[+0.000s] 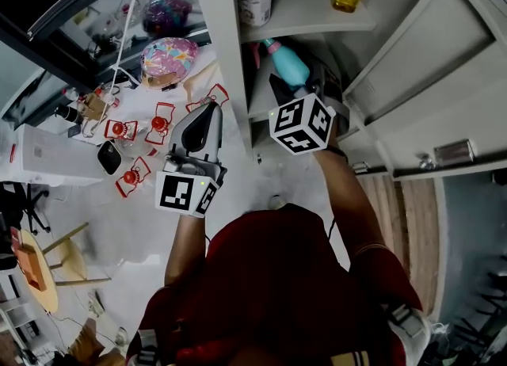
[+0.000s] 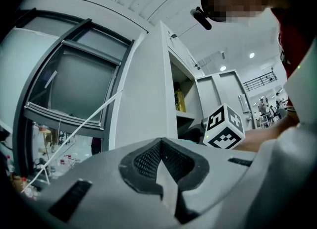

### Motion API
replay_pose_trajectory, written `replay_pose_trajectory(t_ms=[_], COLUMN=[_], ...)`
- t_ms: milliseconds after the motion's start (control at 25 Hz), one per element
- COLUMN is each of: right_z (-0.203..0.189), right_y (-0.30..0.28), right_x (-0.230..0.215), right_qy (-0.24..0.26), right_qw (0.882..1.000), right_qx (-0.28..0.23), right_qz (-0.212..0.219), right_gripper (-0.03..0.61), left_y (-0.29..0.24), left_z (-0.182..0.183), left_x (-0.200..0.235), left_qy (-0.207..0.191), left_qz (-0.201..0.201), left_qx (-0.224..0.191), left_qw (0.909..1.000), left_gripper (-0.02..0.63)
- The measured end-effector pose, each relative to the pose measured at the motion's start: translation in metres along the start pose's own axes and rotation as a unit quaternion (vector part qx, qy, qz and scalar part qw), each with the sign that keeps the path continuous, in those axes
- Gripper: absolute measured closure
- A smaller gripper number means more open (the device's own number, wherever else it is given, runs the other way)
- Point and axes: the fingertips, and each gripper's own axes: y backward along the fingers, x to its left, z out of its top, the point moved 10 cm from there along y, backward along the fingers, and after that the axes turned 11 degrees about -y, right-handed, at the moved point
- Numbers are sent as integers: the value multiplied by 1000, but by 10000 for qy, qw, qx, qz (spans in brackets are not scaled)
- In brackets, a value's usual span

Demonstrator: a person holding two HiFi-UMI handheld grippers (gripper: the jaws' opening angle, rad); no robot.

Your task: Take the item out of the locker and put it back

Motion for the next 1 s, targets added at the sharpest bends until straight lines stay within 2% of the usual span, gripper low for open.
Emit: replay_pose_trajectory(t_ms=[400,800,1000], right_z=[-11,-26,-33], right_y=[30,59,72], right_x=[3,4,0], right_qy=[-168,-915,-1522], right_qw=[9993,9932,9826], right_qx=[-308,-719,-1061], right_qz=[-161,-74,119], right_gripper=[261,261,261], left_y=[8,17,20], left_z=[4,10,14], left_x=[-5,-14,-21], left_qy=[-25,-62,-91], left_qz=[-60,-160,-224], left_qx=[-42,-51,-48], left_qw=[10000,9998,9997], left_gripper=[607,607,607])
